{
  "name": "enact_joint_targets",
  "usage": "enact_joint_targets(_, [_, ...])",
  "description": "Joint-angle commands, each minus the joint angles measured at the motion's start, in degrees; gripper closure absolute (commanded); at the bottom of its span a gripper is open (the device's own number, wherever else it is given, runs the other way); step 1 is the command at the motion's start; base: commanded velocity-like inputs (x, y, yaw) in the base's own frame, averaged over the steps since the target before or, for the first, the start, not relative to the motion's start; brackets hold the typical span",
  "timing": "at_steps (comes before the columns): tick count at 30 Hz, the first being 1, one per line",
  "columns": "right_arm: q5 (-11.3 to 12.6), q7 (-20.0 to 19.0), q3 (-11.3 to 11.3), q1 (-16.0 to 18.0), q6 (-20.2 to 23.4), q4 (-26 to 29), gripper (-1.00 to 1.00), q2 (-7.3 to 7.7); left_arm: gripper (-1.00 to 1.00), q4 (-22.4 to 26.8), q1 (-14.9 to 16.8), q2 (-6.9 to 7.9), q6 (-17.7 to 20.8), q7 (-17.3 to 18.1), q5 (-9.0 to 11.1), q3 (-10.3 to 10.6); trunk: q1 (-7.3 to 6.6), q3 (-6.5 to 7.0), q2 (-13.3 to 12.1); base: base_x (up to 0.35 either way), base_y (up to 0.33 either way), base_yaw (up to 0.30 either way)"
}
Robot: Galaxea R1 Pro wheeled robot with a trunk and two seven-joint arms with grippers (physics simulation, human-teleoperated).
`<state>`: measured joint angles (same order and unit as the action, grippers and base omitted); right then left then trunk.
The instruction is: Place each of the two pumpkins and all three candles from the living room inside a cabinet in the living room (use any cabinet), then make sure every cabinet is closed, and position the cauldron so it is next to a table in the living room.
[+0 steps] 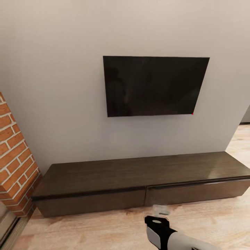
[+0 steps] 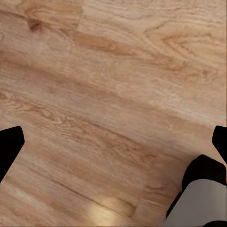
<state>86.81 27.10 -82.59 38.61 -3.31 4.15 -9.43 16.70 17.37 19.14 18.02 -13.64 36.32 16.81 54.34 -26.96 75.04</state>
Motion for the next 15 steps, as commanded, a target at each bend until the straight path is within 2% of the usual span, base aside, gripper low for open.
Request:
enact_joint_targets(1, [0.56,0.22,-0.49,-0.68,-0.87,0.09,-1.00,0.10,-1.00,-1.63,-0.01,-0.10,-1.68,0.36,0.53,1.14,-0.23,0.14,-0.38,0.000,0.000,0.000])
enact_joint_targets(2, [0.58,0.15,-0.52,-2.66,-2.07,0.08,-1.00,0.28,-1.00,-6.31,-0.10,-0.89,-6.70,1.87,0.43,2.66,-0.45,0.32,-0.78,0.000,0.000,0.000])
enact_joint_targets(3, [0.57,0.12,-0.53,-3.93,-2.58,0.08,-1.00,0.38,-1.00,-9.05,-0.20,-1.63,-9.50,2.49,0.40,3.47,-0.67,0.49,-1.18,0.000,0.000,0.000])
enact_joint_targets(4, [0.55,0.10,-0.54,-4.52,-2.78,0.08,-1.00,0.42,-1.00,-11.34,-0.34,-2.37,-11.72,2.89,0.34,4.13,-0.89,0.67,-1.58,0.000,0.000,0.000])
enact_joint_targets(6, [0.54,0.12,-0.55,-6.25,-3.18,0.07,-1.00,0.55,-1.00,-13.48,-0.48,-3.18,-13.79,3.27,0.33,4.84,-1.33,1.03,-2.38,0.000,0.000,0.000])
enact_joint_targets(11, [0.55,0.03,-0.55,-9.46,-3.25,-1.12,-1.00,1.35,-1.00,-15.56,-0.73,-4.41,-15.86,3.66,0.27,5.79,-2.42,1.93,-4.39,0.000,0.000,0.000])
enact_joint_targets(15, [0.55,-0.02,-0.59,-11.25,-2.54,-1.64,-1.00,2.55,-1.00,-15.71,-1.88,-4.68,-16.20,3.70,0.13,6.38,-3.30,2.65,-5.99,0.000,0.000,0.000])
